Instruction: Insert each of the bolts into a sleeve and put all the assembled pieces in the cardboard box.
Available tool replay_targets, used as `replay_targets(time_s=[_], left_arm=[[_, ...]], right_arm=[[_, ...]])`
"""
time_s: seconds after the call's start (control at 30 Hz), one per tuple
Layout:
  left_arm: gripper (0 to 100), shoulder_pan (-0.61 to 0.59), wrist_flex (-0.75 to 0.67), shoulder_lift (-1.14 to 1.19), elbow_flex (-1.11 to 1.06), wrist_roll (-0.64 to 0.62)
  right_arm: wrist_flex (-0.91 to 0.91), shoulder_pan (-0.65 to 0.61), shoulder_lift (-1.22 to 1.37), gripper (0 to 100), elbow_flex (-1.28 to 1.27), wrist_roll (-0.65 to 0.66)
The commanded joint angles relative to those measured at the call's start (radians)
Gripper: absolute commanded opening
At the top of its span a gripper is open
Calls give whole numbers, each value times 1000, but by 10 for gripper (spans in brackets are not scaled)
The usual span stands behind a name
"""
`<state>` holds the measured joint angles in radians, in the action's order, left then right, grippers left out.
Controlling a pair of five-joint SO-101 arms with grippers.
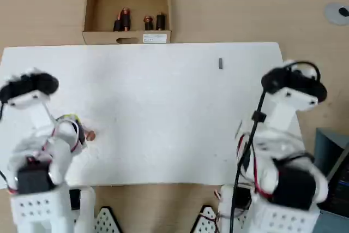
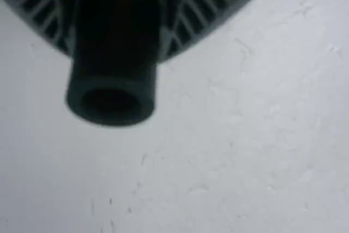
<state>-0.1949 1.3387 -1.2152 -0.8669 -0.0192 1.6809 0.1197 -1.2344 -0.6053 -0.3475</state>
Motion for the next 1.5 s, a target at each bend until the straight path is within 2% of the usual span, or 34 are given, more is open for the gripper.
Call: replay_targets(time_s=[0.0, 0.1, 0.37, 0.47, 0.63, 0.73, 0.9, 1.07, 1.13, 1.3, 1.47], left_arm=[[2, 8, 91, 208, 262, 11], [2, 9, 172, 334, 387, 114], [2, 5, 364, 545, 578, 555], [4, -29, 376, 590, 592, 700], [6, -89, 376, 673, 592, 1034], [6, -98, 376, 705, 591, 1185], [6, -83, 376, 745, 582, 1359], [7, -60, 377, 773, 549, 1559], [16, -60, 377, 779, 539, 1613], [111, -64, 377, 779, 473, 1708], [117, -66, 373, 779, 405, 1830]], right_arm=[[-37, 15, -108, 9, -39, -2], [-55, 15, -186, 9, -81, -3], [-71, 16, -317, 9, -197, -8], [-72, 16, -331, 9, -200, -8], [-77, 16, -337, 9, -200, -6], [-77, 16, -337, 9, -202, -6], [-103, 21, -337, 9, -229, -9], [-141, 93, -337, 9, -280, -3], [-152, 101, -337, 9, -292, -3], [-157, 104, -329, 9, -298, -3], [-181, 104, -329, 9, -298, -3]])
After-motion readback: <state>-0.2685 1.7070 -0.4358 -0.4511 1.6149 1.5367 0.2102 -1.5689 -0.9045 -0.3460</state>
